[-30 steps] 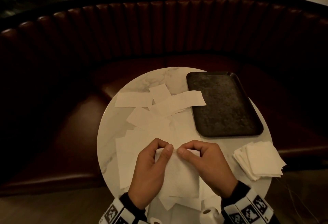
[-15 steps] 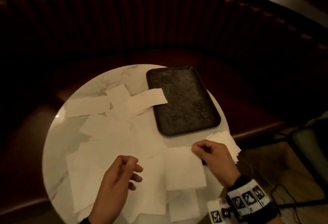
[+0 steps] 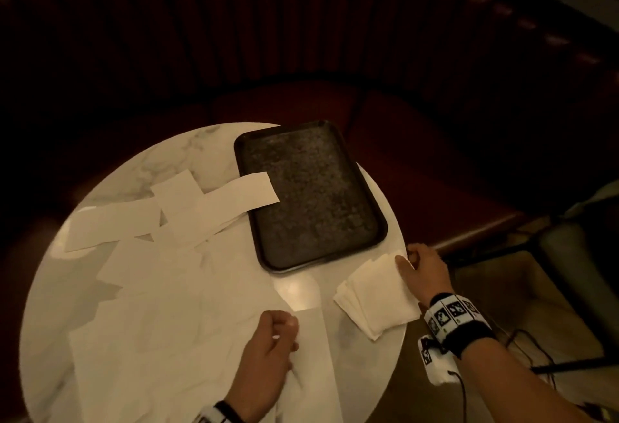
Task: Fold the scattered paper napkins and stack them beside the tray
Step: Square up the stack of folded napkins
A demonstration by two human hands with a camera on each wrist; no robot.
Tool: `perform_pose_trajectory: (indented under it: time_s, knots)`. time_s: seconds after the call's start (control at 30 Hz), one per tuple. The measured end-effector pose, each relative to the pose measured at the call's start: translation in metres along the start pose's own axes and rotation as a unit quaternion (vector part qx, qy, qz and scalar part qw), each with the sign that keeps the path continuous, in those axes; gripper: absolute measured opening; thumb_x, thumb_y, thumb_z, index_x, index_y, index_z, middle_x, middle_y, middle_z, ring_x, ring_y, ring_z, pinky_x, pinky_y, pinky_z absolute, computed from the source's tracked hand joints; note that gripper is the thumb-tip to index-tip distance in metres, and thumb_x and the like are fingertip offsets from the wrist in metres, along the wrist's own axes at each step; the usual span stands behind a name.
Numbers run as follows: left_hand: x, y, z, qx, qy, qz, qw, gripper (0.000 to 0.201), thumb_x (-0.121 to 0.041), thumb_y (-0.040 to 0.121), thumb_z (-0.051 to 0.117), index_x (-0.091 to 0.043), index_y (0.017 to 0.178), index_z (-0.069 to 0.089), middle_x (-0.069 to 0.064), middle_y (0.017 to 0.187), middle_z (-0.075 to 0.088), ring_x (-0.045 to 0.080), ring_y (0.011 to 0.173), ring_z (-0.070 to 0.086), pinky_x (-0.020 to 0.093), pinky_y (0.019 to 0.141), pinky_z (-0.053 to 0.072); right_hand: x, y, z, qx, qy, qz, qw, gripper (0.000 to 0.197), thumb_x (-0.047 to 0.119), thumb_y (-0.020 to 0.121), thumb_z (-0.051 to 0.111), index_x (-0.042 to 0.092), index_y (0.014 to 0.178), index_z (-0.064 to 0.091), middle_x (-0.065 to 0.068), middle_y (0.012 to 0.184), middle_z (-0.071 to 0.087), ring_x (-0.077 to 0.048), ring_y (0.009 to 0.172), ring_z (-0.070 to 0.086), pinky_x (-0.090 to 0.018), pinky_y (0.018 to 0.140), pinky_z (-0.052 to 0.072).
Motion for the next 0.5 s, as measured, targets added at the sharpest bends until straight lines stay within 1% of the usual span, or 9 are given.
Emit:
perform_pose_trajectory:
  time_s: [0.03,0.1,0.17,0.23,0.27,0.3,0.37,0.43,0.5]
  knots:
    - [-0.001,0.008,0.014,0.005,0.012,-0.001,1.0,0.013,-0.032,0.097,0.054,-0.02,0.102,0.056,0.001,0.096,0.068,0.017,0.087,0.067,0.031,0.074,0.055,-0.002,0.0,-0.003,0.002,0.016,0.016,1.0,0.039,0.03,0.089,0.063,0.011,0.122,0.055,-0.011,0.117,0.057,-0.021,0.098,0.052,-0.034,0.092,0.042]
    - [0.001,0.029,0.045,0.033,0.04,-0.022,0.998,0.023,-0.04,0.096,0.054,-0.023,0.112,0.051,-0.004,0.105,0.063,0.015,0.097,0.064,0.036,0.09,0.054,-0.007,0.0,-0.003,0.033,0.028,0.035,0.998,0.045,0.033,0.09,0.063,0.012,0.128,0.052,-0.011,0.124,0.055,-0.025,0.109,0.054,-0.037,0.098,0.041]
    - [0.006,0.045,0.078,0.072,0.047,-0.059,0.995,0.03,-0.043,0.096,0.054,-0.021,0.116,0.046,-0.003,0.106,0.061,0.019,0.102,0.062,0.04,0.094,0.053,-0.01,-0.001,0.003,0.081,0.004,0.038,0.996,0.053,0.037,0.089,0.062,0.012,0.134,0.049,-0.012,0.132,0.052,-0.029,0.119,0.052,-0.039,0.103,0.041]
    - [0.007,0.056,0.107,0.088,0.041,-0.092,0.991,0.032,-0.041,0.095,0.056,-0.018,0.114,0.042,-0.003,0.099,0.06,0.024,0.103,0.062,0.044,0.095,0.052,-0.013,-0.001,0.009,0.108,-0.023,0.042,0.993,0.061,0.04,0.089,0.062,0.011,0.139,0.044,-0.014,0.139,0.044,-0.032,0.125,0.048,-0.039,0.108,0.037]
    - [0.005,0.059,0.117,0.079,0.039,-0.103,0.991,0.035,-0.039,0.095,0.057,-0.017,0.116,0.041,-0.004,0.098,0.059,0.024,0.104,0.061,0.042,0.095,0.052,-0.013,0.0,0.012,0.111,-0.032,0.044,0.992,0.064,0.04,0.088,0.062,0.01,0.141,0.041,-0.014,0.141,0.041,-0.032,0.127,0.045,-0.039,0.109,0.036]
    - [0.003,0.062,0.126,0.061,0.034,-0.106,0.992,0.038,-0.035,0.094,0.059,-0.015,0.12,0.039,-0.003,0.1,0.058,0.025,0.105,0.061,0.038,0.095,0.052,-0.012,0.001,0.013,0.112,-0.039,0.045,0.992,0.065,0.041,0.088,0.062,0.01,0.142,0.04,-0.014,0.142,0.039,-0.033,0.129,0.042,-0.04,0.11,0.034]
    - [-0.002,0.069,0.138,0.019,0.018,-0.115,0.993,0.047,-0.029,0.091,0.065,-0.011,0.125,0.037,0.004,0.112,0.059,0.025,0.107,0.061,0.031,0.094,0.05,-0.009,0.002,0.016,0.113,-0.046,0.056,0.991,0.069,0.044,0.087,0.061,0.011,0.143,0.036,-0.013,0.142,0.035,-0.034,0.131,0.037,-0.043,0.111,0.033]
    - [-0.002,0.075,0.144,-0.02,-0.008,-0.142,0.99,0.063,-0.029,0.084,0.071,-0.006,0.131,0.036,0.011,0.123,0.058,0.026,0.111,0.059,0.037,0.099,0.049,-0.005,0.0,0.021,0.117,-0.044,0.071,0.99,0.072,0.046,0.087,0.06,0.009,0.143,0.035,-0.014,0.142,0.034,-0.035,0.132,0.036,-0.043,0.111,0.033]
    - [0.0,0.081,0.147,-0.042,-0.052,-0.178,0.982,0.081,-0.035,0.074,0.075,-0.003,0.136,0.034,0.013,0.13,0.056,0.03,0.116,0.058,0.042,0.102,0.048,0.001,-0.006,0.029,0.12,-0.027,0.073,0.99,0.071,0.045,0.088,0.059,0.006,0.142,0.036,-0.016,0.141,0.035,-0.036,0.131,0.037,-0.042,0.11,0.034]
Point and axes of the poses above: each hand's wrist, its own y-axis towards the middle knuckle, its own z-axis out of the palm, x = y × z, the point moved 3 cm from there along y, towards the middle knuckle
